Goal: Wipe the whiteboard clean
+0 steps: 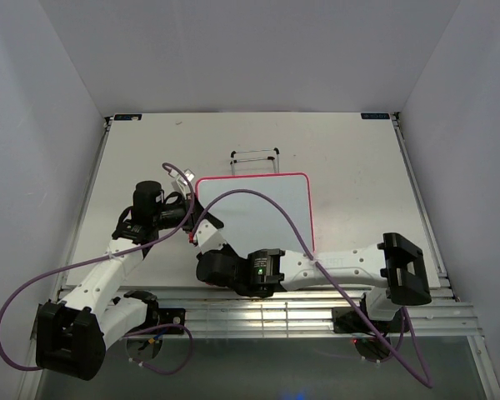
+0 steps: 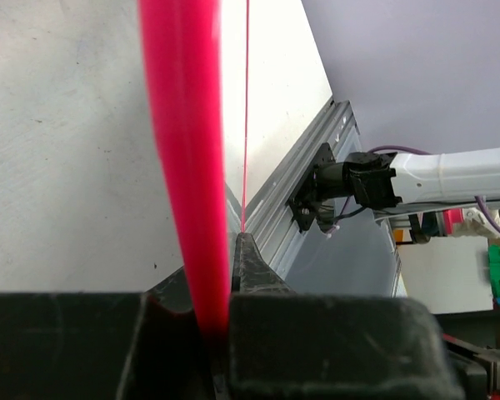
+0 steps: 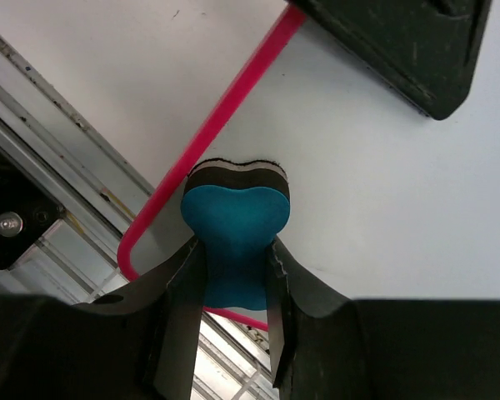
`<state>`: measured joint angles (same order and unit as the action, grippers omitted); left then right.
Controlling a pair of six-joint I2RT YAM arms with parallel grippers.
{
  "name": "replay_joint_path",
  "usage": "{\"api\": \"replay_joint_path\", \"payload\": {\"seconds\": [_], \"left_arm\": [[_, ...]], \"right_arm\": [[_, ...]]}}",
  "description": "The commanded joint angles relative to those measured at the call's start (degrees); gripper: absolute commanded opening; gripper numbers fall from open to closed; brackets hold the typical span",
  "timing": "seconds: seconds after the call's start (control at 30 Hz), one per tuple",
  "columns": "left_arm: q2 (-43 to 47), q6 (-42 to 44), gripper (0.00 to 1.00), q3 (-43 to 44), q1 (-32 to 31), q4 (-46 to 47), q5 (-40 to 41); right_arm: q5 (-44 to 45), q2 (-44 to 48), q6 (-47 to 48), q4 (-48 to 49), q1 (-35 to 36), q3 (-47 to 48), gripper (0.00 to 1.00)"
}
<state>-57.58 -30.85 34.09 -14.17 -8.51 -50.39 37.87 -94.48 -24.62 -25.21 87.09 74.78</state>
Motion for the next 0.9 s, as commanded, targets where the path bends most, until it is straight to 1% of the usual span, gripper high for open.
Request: {"api": "replay_joint_path", "payload": {"seconds": [0.0,0.1,0.13,0.17,0.2,0.23,0.27,0.33,0.37,0.43,0.53,0.6,0.63,0.67,0.77,0.87], "left_arm": [[0.63,3.43,0.00,-0.51,-1.29,-3.00,0.47],[0.72,3.43,0.00,-0.43,-1.29,-2.91,0.47],[0.72,3.52,0.00,-0.42,-1.29,-2.91,0.21],[0.63,3.52,0.00,-0.34,-1.29,-2.91,0.03],[0.72,3.52,0.00,-0.34,-1.29,-2.83,0.03],[0.80,3.52,0.00,-0.42,-1.29,-2.91,-0.06],[1.07,3.52,0.00,-0.51,-1.29,-2.83,-0.15],[1.42,3.34,0.00,-0.69,-1.29,-2.65,-0.15],[1.42,3.34,0.00,-0.77,-1.29,-2.56,-0.15],[1.07,3.25,0.00,-0.60,-1.29,-2.47,-0.32],[0.98,3.34,0.00,-0.60,-1.29,-2.47,-0.50],[0.98,3.25,0.00,-0.69,-1.29,-2.56,-0.41],[0.98,3.25,0.00,-0.69,-1.29,-2.47,-0.41],[0.89,3.25,0.00,-0.60,-1.29,-2.47,-0.50],[0.89,3.25,0.00,-0.77,-1.29,-2.47,-0.32],[0.89,3.25,0.00,-0.78,-1.29,-2.47,-0.23]], "right_arm": [[-2.10,-2.03,-0.25,5.35,0.01,0.46,0.08],[2.46,0.60,-1.30,6.31,-0.77,-4.46,0.08],[5.35,1.57,-1.65,6.84,-1.13,-6.30,0.08],[7.20,3.93,-3.22,7.19,-1.74,-10.58,0.08],[9.05,5.43,-4.11,7.37,-3.05,-12.80,0.08],[13.68,6.84,-5.34,7.28,-3.59,-15.17,0.08],[15.81,9.89,-8.05,7.37,-4.11,-19.81,0.08],[20.55,13.25,-11.57,7.28,-5.35,-24.05,0.08],[21.62,16.14,-14.29,7.46,-5.70,-25.81,0.08],[23.56,18.35,-15.28,9.03,-6.40,-29.77,0.08],[23.04,19.86,-15.19,10.09,-7.81,-30.49,0.08],[21.91,20.12,-12.14,13.59,-7.81,-30.22,0.08],[19.72,20.30,-10.81,16.22,-7.81,-30.48,0.08],[18.57,20.56,-9.84,22.16,-7.81,-30.83,0.08],[14.43,19.69,-6.85,32.90,-7.11,-30.84,0.08],[11.62,17.32,-5.35,38.20,-5.10,-28.65,0.08]]}}
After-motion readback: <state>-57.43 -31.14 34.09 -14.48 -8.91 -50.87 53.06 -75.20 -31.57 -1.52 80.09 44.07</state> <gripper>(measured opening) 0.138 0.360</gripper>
